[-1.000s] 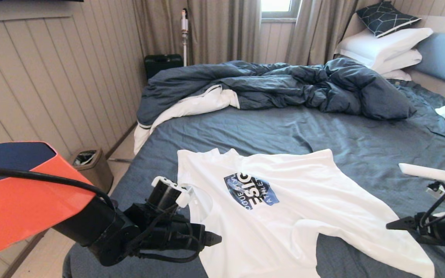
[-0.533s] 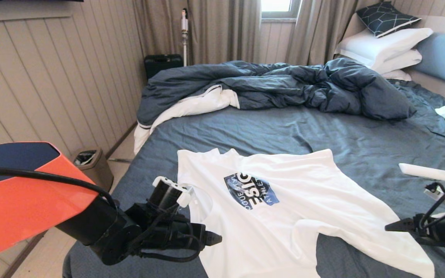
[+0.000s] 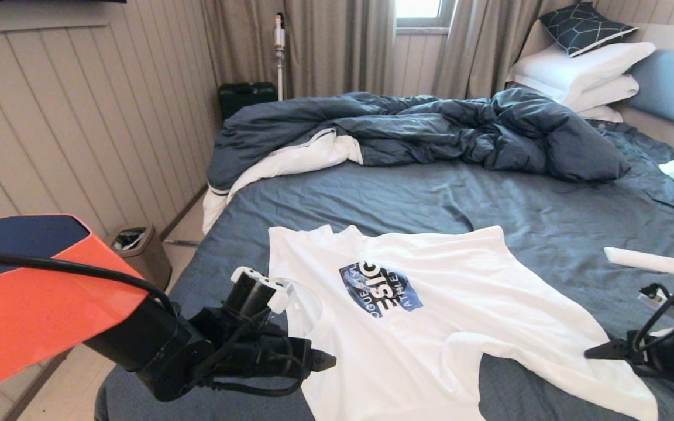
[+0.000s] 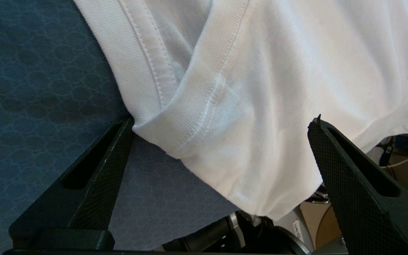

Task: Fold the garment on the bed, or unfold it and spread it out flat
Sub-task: Unford the white T-shirt

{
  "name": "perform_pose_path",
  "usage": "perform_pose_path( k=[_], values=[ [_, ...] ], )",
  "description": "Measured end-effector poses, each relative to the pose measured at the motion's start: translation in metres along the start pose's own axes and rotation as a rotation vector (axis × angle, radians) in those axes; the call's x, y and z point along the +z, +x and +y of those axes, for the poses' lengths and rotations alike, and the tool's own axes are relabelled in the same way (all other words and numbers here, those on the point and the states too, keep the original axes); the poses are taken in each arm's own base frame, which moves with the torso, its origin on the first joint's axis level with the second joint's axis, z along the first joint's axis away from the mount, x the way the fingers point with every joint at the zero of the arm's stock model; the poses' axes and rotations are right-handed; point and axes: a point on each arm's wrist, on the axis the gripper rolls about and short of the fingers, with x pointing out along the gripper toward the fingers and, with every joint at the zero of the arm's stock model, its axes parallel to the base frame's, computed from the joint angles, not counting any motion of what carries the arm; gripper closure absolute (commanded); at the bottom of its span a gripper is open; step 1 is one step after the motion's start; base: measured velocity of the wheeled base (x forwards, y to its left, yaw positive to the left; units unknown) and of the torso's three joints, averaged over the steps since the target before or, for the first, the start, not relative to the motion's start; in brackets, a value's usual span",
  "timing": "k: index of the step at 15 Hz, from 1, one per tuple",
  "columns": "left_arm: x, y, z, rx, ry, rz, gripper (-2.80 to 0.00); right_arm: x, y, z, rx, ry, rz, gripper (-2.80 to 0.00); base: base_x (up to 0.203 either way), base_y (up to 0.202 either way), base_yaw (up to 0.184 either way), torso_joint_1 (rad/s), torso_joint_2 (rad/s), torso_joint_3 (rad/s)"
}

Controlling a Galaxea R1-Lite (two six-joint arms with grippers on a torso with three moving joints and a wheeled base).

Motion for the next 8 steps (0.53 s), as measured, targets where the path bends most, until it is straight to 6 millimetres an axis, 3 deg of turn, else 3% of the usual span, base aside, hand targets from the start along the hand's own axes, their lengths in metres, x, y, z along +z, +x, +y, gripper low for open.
perform_pose_path(
  k=[1, 2, 8],
  values=[
    [0.0000, 0.0001, 0.0003, 0.001, 0.000, 0.000, -2.80, -0.0001, 0.0007, 0.0000, 0.001, 0.000, 0.002, 0.00, 0.000, 0.000, 0.000, 0.000, 0.00, 0.000],
    [0.0001, 0.0001, 0.0003, 0.001, 0.001, 0.000, 0.00, -0.0003, 0.0011, -0.0004, 0.002, 0.000, 0.003, 0.00, 0.000, 0.000, 0.000, 0.000, 0.00, 0.000],
    [-0.0001, 0.0001, 0.0001, 0.000, 0.003, 0.000, 0.00, -0.0001, 0.0001, -0.0020, -0.002, 0.003, -0.001, 0.00, 0.000, 0.000, 0.000, 0.000, 0.00, 0.000]
  ],
)
